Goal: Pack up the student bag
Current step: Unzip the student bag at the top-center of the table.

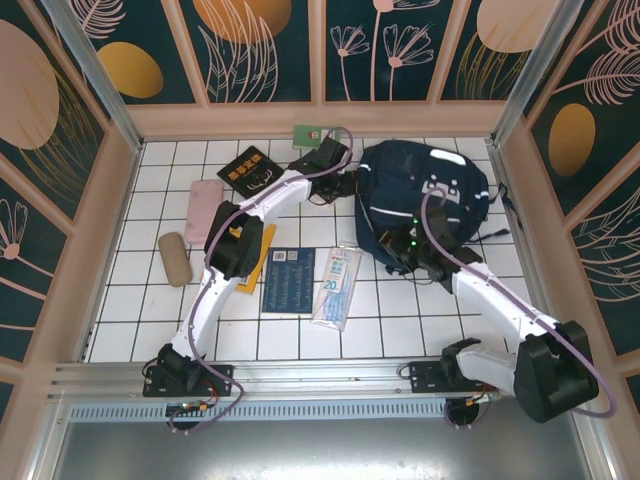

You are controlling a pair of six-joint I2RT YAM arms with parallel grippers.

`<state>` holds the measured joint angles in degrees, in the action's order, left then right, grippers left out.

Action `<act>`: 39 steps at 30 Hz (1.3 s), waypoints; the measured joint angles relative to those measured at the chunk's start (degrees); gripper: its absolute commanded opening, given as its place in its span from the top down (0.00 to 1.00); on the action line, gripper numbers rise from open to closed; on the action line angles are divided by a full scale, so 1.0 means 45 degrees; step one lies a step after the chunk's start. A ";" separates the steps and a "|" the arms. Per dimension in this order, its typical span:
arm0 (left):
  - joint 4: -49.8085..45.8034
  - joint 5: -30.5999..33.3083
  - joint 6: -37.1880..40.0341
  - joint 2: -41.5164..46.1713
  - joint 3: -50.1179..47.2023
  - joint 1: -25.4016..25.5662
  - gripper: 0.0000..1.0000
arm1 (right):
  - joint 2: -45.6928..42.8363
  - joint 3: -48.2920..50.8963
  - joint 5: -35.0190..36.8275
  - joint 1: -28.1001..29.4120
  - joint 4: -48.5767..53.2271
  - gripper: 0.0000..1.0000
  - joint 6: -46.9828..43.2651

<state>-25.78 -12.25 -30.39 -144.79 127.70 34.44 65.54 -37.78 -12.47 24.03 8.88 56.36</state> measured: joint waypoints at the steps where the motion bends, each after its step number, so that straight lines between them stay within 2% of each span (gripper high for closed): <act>1: 0.0005 -0.0112 -0.0049 -0.0151 0.0335 -0.0005 1.00 | 0.0253 -0.0078 0.0141 0.0364 -0.0243 0.97 0.0204; 7: 0.0102 -0.0316 -0.0282 -0.1107 0.1370 -0.0063 1.00 | 0.2885 -0.0933 0.0767 0.1729 -0.1224 0.88 0.0855; 9: 0.0146 -0.0267 -0.0272 -0.1248 0.1370 -0.0102 0.95 | 0.3541 -0.1273 0.0772 0.1889 -0.1277 0.87 0.0845; 10: 0.0151 -0.0219 -0.0267 -0.1273 0.1370 -0.0146 0.90 | 0.3881 -0.1506 0.0763 0.1948 -0.1277 0.87 0.0831; 13: 0.0170 0.0010 -0.0117 -0.1268 0.1486 -0.0262 0.55 | 0.4634 -0.2268 0.0709 0.2030 -0.1185 0.87 0.0670; 14: 0.0170 0.0175 -0.0107 -0.1258 0.1511 -0.0296 0.48 | 0.4872 -0.2618 0.0670 0.2025 -0.1064 0.87 0.0573; 17: 0.0131 0.0520 0.0034 -0.0996 0.1316 -0.0534 0.38 | 0.5688 -0.3687 0.0675 0.1914 -0.1020 0.87 0.0291; 21: -0.0015 0.0942 0.0330 0.0529 -0.0291 -0.0855 0.25 | 0.6198 -0.4274 0.0680 0.1734 -0.0971 0.87 -0.0165; 23: -0.0097 0.1214 0.0486 0.1569 -0.1146 -0.0894 0.15 | 0.6339 -0.4323 0.0661 0.1574 -0.0967 0.80 -0.0403; 26: 0.0238 0.1826 0.0588 0.3648 -0.3147 -0.0894 0.07 | 0.6645 -0.4527 0.0418 0.1311 -0.0860 0.65 -0.0903; 30: 0.0733 0.2453 0.0597 0.6251 -0.5513 -0.0918 0.04 | 0.6892 -0.5105 0.0330 0.1282 -0.0597 0.40 -0.1744; 32: 0.1171 0.2730 0.0520 0.7495 -0.6980 -0.1035 0.04 | 0.6892 -0.5445 0.0340 0.1413 -0.0588 0.33 -0.2089; 35: 0.1535 0.3026 0.0238 0.9117 -0.9258 -0.1384 0.03 | 0.6732 -0.5595 0.0393 0.1608 -0.0651 0.29 -0.2361; 39: 0.2278 0.3594 -0.0223 1.1259 -1.2454 -0.1923 0.03 | 0.6363 -0.5474 0.0515 0.2161 -0.0627 0.33 -0.2472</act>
<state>-15.53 3.92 -31.40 -94.13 71.66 25.78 94.17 -62.41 -10.15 33.76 6.07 45.23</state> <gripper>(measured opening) 0.971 0.696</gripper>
